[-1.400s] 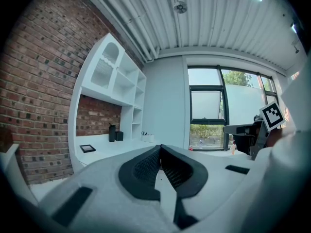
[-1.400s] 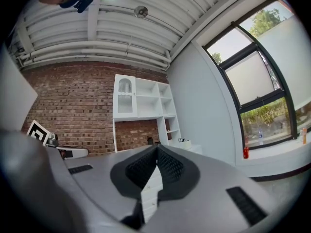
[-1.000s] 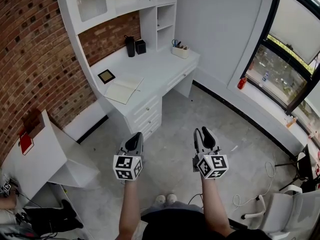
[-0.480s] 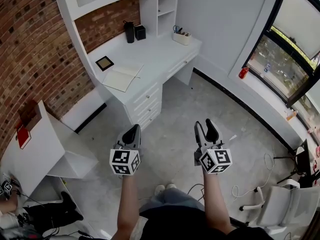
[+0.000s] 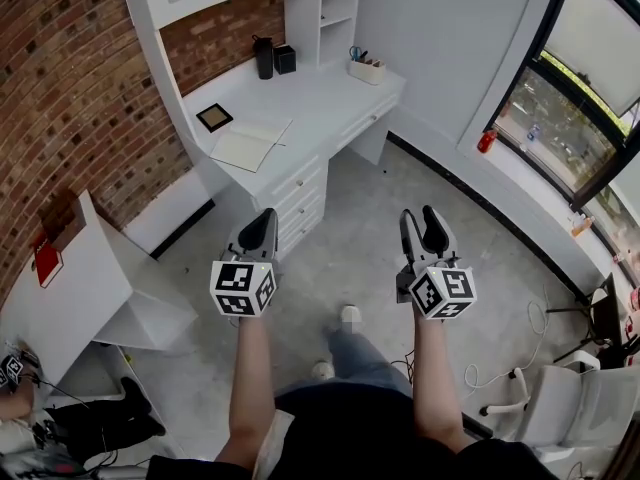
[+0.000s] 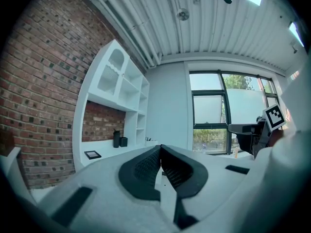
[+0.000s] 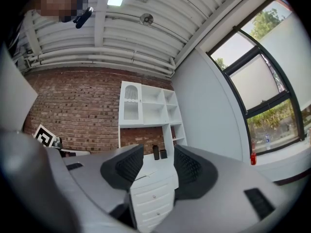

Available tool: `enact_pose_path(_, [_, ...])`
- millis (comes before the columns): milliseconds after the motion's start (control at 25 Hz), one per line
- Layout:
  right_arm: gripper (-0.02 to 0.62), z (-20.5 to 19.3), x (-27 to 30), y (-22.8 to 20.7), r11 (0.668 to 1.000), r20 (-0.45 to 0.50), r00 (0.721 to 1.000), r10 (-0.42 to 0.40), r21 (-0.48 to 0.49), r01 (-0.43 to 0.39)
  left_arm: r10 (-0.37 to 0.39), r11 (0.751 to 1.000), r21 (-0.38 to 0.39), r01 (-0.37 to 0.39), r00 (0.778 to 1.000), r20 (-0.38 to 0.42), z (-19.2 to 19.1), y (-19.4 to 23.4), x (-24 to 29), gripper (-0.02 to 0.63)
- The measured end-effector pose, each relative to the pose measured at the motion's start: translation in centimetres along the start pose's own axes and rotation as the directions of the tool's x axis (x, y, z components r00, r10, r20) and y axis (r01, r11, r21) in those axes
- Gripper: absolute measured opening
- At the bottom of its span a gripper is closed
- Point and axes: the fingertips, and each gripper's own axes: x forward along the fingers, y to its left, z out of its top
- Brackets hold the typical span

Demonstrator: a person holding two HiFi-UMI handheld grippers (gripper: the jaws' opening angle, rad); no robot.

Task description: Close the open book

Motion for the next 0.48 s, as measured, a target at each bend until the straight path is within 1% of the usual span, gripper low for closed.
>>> enact_pose_path(280, [0.176, 2.3, 3.7, -0.8, 0.999, 0.045, 0.999, 0.026, -0.025, -0.025, 0.01, 1.0, 0.007, -0.01, 0.999, 0.049, 2.2, 1.6, 2.7, 0.009])
enact_pose_path(480, [0.176, 2.1, 8.4, -2.3, 0.998, 0.049, 0.997, 0.057, -0.026, -0.055, 0.047, 0.999, 0.008, -0.047, 0.997, 0.055, 2.3, 3.6, 5.9, 0.009])
